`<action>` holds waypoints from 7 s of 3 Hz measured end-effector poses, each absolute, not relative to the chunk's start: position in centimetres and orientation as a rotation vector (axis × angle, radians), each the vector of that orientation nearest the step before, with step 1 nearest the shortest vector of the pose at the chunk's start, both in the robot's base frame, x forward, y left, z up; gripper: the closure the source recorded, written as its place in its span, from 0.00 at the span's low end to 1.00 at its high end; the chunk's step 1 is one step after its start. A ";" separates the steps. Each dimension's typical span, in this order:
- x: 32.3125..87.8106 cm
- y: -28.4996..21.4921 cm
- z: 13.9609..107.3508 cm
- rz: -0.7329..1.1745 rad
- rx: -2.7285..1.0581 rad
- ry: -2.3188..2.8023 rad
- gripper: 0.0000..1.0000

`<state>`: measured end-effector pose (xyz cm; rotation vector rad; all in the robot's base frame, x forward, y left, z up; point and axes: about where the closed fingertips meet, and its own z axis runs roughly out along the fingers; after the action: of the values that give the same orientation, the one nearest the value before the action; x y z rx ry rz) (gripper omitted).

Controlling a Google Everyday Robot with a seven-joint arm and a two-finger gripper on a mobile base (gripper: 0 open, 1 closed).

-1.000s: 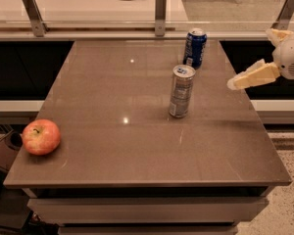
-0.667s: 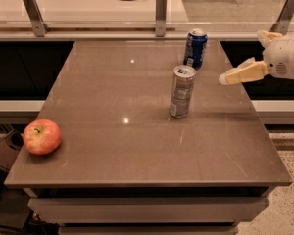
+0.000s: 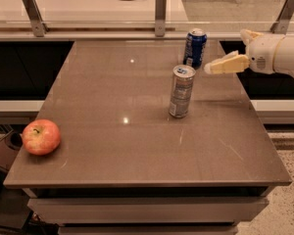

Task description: Move pepsi can near apple

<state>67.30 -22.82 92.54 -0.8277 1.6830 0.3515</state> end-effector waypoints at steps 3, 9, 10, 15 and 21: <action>70.6 -21.3 92.8 0.448 -0.738 1.600 0.00; 78.1 -17.3 90.4 0.566 -0.692 1.525 0.22; 78.1 -17.0 90.5 0.568 -0.696 1.525 0.44; 77.1 -16.1 92.9 0.589 -0.704 1.504 1.00; 67.1 -8.6 104.1 0.595 -0.772 1.473 1.00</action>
Offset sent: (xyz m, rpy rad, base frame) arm 0.0165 0.0085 0.0007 0.0445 -0.0033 0.0124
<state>67.14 -8.56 104.15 -0.7719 1.4735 0.5945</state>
